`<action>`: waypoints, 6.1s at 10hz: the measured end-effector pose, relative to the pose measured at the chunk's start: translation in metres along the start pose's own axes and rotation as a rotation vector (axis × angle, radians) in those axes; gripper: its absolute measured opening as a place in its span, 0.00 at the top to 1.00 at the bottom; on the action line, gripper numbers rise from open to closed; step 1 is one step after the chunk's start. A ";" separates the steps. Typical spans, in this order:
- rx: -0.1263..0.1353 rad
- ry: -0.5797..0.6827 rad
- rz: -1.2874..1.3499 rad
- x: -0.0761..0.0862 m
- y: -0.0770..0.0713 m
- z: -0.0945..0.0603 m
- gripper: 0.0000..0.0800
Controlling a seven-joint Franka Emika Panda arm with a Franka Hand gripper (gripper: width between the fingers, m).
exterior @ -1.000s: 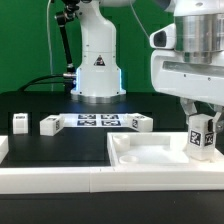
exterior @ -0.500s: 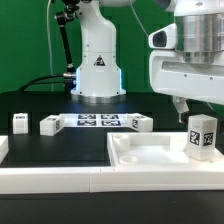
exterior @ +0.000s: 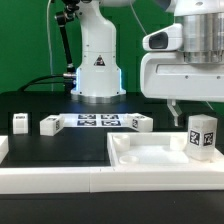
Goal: Assemble square table
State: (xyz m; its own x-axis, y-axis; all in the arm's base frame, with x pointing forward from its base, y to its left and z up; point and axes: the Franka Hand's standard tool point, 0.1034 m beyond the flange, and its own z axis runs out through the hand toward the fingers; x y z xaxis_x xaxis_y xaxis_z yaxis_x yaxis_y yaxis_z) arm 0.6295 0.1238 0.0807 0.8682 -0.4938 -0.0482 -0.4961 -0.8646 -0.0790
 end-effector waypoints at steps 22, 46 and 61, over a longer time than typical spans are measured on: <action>-0.029 0.014 -0.571 0.002 0.005 0.003 0.64; 0.019 0.037 0.063 0.005 0.006 0.006 0.19; -0.040 0.051 -0.943 0.006 0.006 0.004 0.19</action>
Offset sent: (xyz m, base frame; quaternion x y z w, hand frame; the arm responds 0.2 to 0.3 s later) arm -0.0058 0.0035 -0.0038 0.0024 0.0038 -0.2203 0.9754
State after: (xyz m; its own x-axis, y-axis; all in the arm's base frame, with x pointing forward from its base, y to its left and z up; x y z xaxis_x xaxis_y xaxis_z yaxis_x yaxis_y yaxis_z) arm 0.6324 0.1162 0.0759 0.9109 0.4081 0.0614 0.4103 -0.9115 -0.0289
